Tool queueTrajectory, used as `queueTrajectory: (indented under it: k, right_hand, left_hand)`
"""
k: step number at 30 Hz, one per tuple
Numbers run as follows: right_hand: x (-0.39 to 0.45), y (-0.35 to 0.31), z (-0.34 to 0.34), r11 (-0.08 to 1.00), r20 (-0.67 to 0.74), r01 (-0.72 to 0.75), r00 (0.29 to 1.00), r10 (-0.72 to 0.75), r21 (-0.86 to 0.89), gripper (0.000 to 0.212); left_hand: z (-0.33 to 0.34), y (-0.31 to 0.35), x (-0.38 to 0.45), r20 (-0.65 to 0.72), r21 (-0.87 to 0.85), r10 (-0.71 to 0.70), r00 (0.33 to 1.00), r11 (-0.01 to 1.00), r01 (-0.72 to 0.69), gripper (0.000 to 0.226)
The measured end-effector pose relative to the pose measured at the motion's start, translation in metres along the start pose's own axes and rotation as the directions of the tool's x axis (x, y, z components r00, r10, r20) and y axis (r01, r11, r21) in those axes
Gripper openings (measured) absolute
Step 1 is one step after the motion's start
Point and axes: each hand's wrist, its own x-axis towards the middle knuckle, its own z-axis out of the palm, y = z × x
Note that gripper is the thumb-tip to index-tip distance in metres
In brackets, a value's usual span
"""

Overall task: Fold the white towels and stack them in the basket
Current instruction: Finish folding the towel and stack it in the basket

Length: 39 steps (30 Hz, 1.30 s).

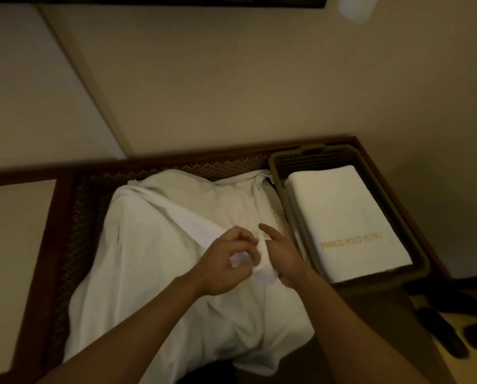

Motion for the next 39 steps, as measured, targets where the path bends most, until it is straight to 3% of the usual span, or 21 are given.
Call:
queueTrajectory:
  k: [2, 4, 5, 7, 9, 12, 14, 16, 18, 20, 22, 24, 25, 26, 27, 28, 30, 35, 36, 37, 39]
  right_hand:
    - [-0.035, 0.017, -0.008, 1.000, 0.094, -0.012, 0.996, 0.012, 0.002, 0.041]
    - [-0.073, 0.031, -0.017, 0.999, 0.213, -0.033, 0.976, 0.038, -0.026, 0.032]
    - [-0.094, 0.039, -0.022, 0.997, 0.252, -0.070, 0.966, 0.060, 0.029, 0.027]
    - [-0.123, 0.054, -0.026, 0.980, 0.278, -0.135, 0.957, 0.090, 0.149, 0.030]
    - [-0.139, 0.071, -0.025, 0.973, 0.212, -0.124, 0.974, 0.082, 0.193, 0.033]
    - [-0.165, 0.092, -0.019, 0.986, 0.125, -0.027, 0.992, 0.006, 0.167, 0.027]
    - [-0.186, 0.105, -0.013, 0.996, 0.103, 0.084, 0.991, -0.086, 0.023, 0.017]
    - [-0.204, 0.115, -0.003, 0.974, 0.039, 0.190, 0.982, -0.186, -0.125, 0.006]
    - [-0.214, 0.129, 0.011, 0.899, -0.018, 0.318, 0.941, -0.339, -0.302, 0.016]
    - [-0.225, 0.141, 0.030, 0.769, -0.044, 0.347, 0.899, -0.436, -0.537, 0.009]
    - [-0.237, 0.153, 0.049, 0.547, -0.069, 0.230, 0.879, -0.472, -0.805, 0.015]
    - [-0.251, 0.162, 0.072, 0.390, -0.116, 0.148, 0.809, -0.577, -0.909, 0.024]
    - [-0.261, 0.166, 0.093, 0.379, -0.092, 0.202, 0.771, -0.630, -0.903, 0.022]
    - [-0.269, 0.168, 0.111, 0.447, -0.073, 0.301, 0.758, -0.648, -0.842, 0.017]
    - [-0.276, 0.171, 0.131, 0.543, -0.055, 0.391, 0.773, -0.632, -0.743, 0.013]
    - [-0.285, 0.174, 0.156, 0.614, -0.046, 0.426, 0.797, -0.603, -0.664, 0.016]
    - [-0.295, 0.189, 0.211, 0.639, -0.031, 0.454, 0.801, -0.598, -0.621, 0.032]
    - [-0.317, 0.237, 0.359, 0.685, 0.131, 0.439, 0.881, -0.454, -0.581, 0.036]
    - [-0.321, 0.243, 0.382, 0.709, 0.171, 0.424, 0.899, -0.402, -0.564, 0.036]
    - [-0.326, 0.249, 0.405, 0.724, 0.212, 0.425, 0.904, -0.371, -0.543, 0.033]
    - [-0.337, 0.259, 0.437, 0.744, 0.255, 0.448, 0.894, -0.368, -0.496, 0.019]
  left_hand:
    - [-0.002, 0.006, -0.018, -0.069, 0.022, -0.030, 0.997, 0.999, 0.032, 0.042]
    - [-0.006, 0.001, -0.032, 0.019, 0.338, -0.124, 0.992, 0.935, 0.111, 0.068]
    - [-0.006, -0.001, -0.041, 0.092, 0.562, -0.239, 0.967, 0.814, 0.148, 0.075]
    - [-0.006, -0.004, -0.057, 0.128, 0.822, -0.455, 0.881, 0.545, 0.162, 0.065]
    - [-0.003, 0.006, -0.077, 0.092, 0.865, -0.512, 0.854, 0.465, 0.186, 0.041]
    - [0.006, 0.035, -0.111, 0.053, 0.703, -0.455, 0.889, 0.649, 0.291, 0.027]
    - [0.013, 0.064, -0.138, 0.115, 0.475, -0.454, 0.884, 0.806, 0.353, 0.031]
    - [0.022, 0.088, -0.163, 0.219, 0.283, -0.459, 0.861, 0.874, 0.394, 0.022]
    - [0.031, 0.100, -0.185, 0.273, 0.177, -0.528, 0.804, 0.849, 0.497, 0.021]
    - [0.030, 0.103, -0.211, 0.280, 0.141, -0.636, 0.719, 0.768, 0.624, 0.029]
    - [0.019, 0.096, -0.238, 0.321, 0.120, -0.780, 0.536, 0.595, 0.795, 0.035]
    - [-0.002, 0.083, -0.272, 0.335, 0.092, -0.872, 0.357, 0.408, 0.908, 0.078]
    - [-0.020, 0.072, -0.299, 0.281, 0.077, -0.904, 0.322, 0.356, 0.931, 0.110]
    - [-0.035, 0.061, -0.321, 0.234, 0.058, -0.921, 0.311, 0.333, 0.941, 0.127]
    - [-0.050, 0.052, -0.344, 0.197, 0.026, -0.927, 0.319, 0.331, 0.943, 0.127]
    - [-0.067, 0.044, -0.372, 0.152, -0.006, -0.931, 0.331, 0.334, 0.943, 0.118]
    - [-0.103, 0.030, -0.431, 0.070, -0.056, -0.935, 0.347, 0.344, 0.937, 0.100]
    - [-0.195, -0.003, -0.599, 0.040, -0.142, -0.985, 0.169, 0.162, 0.976, 0.099]
    - [-0.207, -0.010, -0.629, 0.013, -0.162, -0.986, 0.168, 0.164, 0.973, 0.095]
    - [-0.218, -0.011, -0.655, -0.020, -0.194, -0.983, 0.185, 0.185, 0.963, 0.088]
    - [-0.233, -0.005, -0.683, -0.116, -0.237, -0.943, 0.311, 0.330, 0.914, 0.070]
